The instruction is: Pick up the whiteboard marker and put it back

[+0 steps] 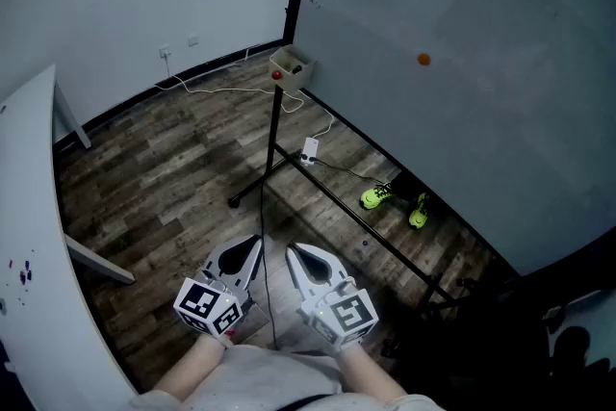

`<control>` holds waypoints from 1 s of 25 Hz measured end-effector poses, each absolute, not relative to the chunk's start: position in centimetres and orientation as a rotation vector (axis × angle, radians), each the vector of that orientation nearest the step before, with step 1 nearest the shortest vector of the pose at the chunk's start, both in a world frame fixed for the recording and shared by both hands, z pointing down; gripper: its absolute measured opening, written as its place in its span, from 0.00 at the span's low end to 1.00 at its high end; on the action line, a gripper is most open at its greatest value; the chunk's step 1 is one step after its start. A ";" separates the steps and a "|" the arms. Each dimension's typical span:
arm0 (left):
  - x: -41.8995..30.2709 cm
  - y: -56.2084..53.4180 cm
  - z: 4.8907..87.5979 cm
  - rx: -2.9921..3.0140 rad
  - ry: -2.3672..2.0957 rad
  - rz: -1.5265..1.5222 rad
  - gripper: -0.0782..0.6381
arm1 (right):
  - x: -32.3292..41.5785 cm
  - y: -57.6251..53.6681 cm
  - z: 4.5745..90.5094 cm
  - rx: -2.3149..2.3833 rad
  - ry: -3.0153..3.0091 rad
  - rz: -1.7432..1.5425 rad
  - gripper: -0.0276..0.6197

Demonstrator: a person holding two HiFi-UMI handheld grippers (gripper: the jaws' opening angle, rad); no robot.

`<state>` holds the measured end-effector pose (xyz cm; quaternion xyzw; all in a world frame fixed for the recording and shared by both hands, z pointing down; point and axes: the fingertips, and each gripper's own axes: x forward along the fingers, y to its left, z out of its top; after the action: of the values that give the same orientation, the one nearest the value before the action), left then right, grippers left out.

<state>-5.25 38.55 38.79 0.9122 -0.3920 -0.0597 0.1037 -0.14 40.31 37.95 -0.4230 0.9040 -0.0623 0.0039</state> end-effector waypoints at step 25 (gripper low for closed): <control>-8.1 26.9 41.0 2.612 -1.227 -0.219 0.13 | -1.3 28.1 39.6 -1.336 2.848 -0.167 0.07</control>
<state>-8.14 26.85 41.00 0.8956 -0.4208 -0.0749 0.1232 -1.25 28.10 39.64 -0.4241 0.9040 -0.0530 -0.0045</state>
